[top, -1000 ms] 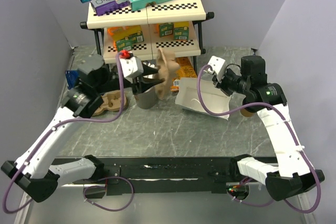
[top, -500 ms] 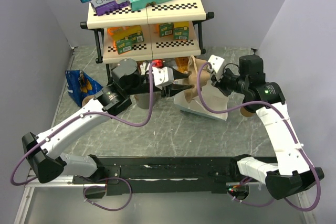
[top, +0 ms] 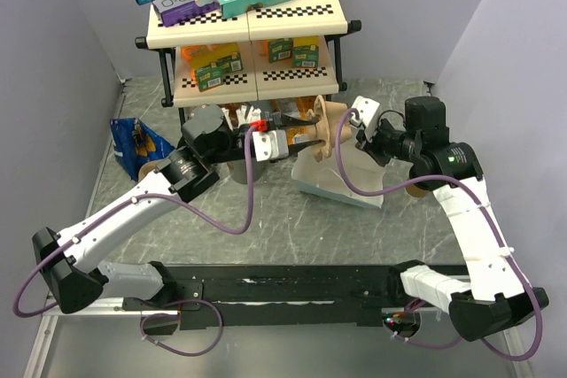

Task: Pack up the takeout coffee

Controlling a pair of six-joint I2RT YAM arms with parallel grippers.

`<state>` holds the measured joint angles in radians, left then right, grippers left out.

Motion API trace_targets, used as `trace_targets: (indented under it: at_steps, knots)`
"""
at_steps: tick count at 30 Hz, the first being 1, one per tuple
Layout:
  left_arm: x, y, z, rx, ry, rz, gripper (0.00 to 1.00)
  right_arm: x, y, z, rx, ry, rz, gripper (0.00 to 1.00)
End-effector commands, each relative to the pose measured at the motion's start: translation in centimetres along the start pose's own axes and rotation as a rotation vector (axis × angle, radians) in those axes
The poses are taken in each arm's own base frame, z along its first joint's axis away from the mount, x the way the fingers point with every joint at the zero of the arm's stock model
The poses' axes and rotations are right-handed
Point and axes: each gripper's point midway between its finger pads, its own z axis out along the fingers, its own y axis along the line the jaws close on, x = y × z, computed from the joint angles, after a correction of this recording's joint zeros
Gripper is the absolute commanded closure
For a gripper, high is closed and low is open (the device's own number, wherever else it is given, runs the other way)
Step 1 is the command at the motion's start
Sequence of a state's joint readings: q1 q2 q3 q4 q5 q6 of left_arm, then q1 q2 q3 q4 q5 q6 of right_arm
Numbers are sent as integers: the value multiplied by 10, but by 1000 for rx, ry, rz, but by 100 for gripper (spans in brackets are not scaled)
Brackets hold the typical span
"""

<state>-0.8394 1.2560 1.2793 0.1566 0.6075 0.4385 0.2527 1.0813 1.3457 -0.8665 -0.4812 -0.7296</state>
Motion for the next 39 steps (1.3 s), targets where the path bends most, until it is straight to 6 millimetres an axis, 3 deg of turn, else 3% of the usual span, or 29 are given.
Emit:
trace_targets:
  at_steps: [1, 5, 11, 21, 26, 30, 35, 39]
  knots:
    - [-23, 6, 0, -11, -77, 116, 99, -13, 1, -3, -2, -45, -9, 100]
    - [-22, -4, 6, 22, -85, 83, 99, -14, 1, -5, 8, -53, 3, 100]
    - [-1, -28, 13, 66, -69, 79, 99, -15, 2, -5, 8, -62, 16, 100]
    - [46, -62, 13, 155, 33, 94, 99, -13, -3, -3, 41, -63, 26, 100]
    - [57, -64, 18, 215, 90, 135, 99, -12, -3, -3, 42, -57, 15, 100]
    - [79, -73, 18, 293, 172, 159, 99, -13, -2, -5, 39, -58, 7, 100]
    - [78, -71, 23, 306, 177, 186, 99, -11, 0, -5, 29, -58, -6, 100]
    - [47, -66, 23, 288, 101, 156, 99, -8, 1, -6, 34, -49, -4, 100]
